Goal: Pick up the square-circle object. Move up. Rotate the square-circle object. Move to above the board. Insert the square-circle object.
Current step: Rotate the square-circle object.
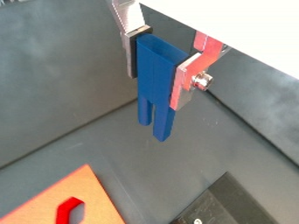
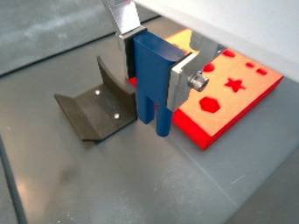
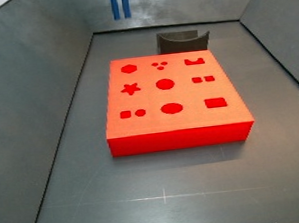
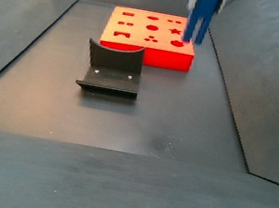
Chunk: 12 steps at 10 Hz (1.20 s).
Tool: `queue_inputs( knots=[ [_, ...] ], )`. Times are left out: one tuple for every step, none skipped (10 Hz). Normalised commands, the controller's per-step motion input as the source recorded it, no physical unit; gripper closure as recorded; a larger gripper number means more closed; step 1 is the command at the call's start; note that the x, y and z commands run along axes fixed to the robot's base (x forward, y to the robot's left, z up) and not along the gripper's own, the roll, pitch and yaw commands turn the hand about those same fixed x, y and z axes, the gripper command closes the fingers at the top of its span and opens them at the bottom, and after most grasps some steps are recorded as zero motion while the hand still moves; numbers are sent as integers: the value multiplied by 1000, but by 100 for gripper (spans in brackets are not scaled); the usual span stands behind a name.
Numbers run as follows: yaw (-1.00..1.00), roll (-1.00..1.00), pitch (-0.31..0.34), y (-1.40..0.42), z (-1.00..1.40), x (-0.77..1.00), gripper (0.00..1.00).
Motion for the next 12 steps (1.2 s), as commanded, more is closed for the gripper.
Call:
queue_inputs(
  knots=[
    [27, 2, 40, -57, 664, -48, 100],
    [28, -1, 54, -40, 480, -21, 100],
    [29, -4, 73, -31, 300, 0, 100],
    [-1000, -19, 52, 0, 0, 0, 100],
    [-1000, -20, 51, 7, -53, 15, 100],
    [-1000, -22, 53, 25, -23, 19, 100],
    [-1000, -23, 55, 24, -17, 21, 100],
    [-1000, -25, 60, 22, -9, 24, 100],
    [-1000, -28, 64, 18, -5, 26, 100],
    [-1000, -31, 73, 16, -1, 28, 100],
    [-1000, -34, 77, 15, 0, 29, 100],
    [-1000, -40, 91, 15, 3, 32, 100]
  ],
)
